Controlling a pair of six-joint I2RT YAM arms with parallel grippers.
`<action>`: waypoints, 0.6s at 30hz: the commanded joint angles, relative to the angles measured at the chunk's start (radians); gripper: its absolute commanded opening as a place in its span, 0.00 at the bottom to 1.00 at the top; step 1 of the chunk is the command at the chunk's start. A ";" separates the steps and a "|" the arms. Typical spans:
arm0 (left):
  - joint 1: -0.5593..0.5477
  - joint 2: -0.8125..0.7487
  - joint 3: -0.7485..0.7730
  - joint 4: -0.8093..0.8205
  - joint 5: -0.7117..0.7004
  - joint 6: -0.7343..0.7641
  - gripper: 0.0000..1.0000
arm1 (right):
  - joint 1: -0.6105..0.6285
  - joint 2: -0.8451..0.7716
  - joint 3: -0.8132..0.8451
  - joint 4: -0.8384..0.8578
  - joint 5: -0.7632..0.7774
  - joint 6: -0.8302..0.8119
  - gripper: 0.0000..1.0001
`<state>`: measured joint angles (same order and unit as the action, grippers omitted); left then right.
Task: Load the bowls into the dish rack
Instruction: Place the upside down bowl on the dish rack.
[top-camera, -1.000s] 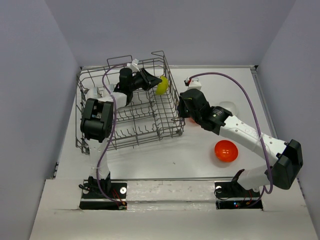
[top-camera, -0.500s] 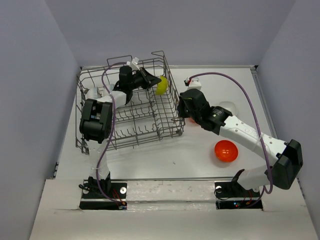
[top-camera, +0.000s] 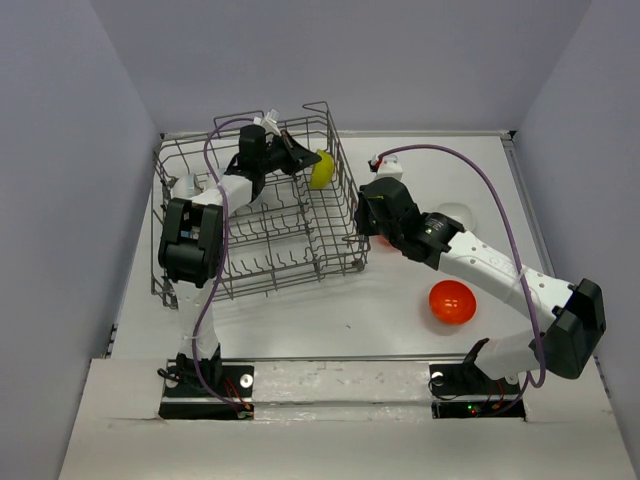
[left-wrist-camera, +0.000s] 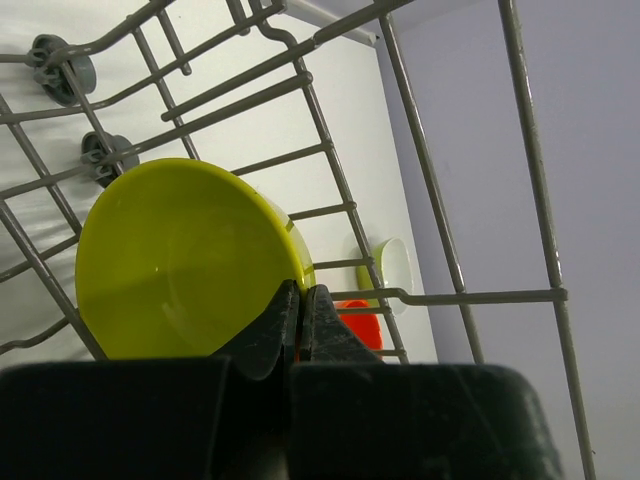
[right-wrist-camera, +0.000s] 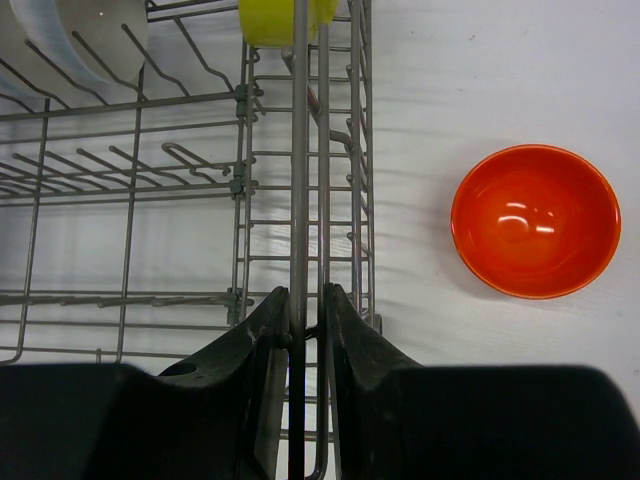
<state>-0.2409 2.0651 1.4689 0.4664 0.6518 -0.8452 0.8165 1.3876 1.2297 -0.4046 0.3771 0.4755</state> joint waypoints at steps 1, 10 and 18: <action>0.011 -0.079 0.060 -0.093 -0.056 0.087 0.00 | 0.006 0.031 -0.006 0.021 -0.076 0.038 0.08; 0.031 -0.086 0.110 -0.242 -0.112 0.176 0.00 | 0.006 0.028 -0.007 0.023 -0.078 0.040 0.08; 0.068 -0.123 0.064 -0.270 -0.130 0.212 0.00 | 0.006 0.034 -0.015 0.032 -0.086 0.043 0.08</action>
<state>-0.2249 2.0315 1.5467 0.2417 0.5678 -0.7074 0.8165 1.3899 1.2297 -0.3988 0.3714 0.4751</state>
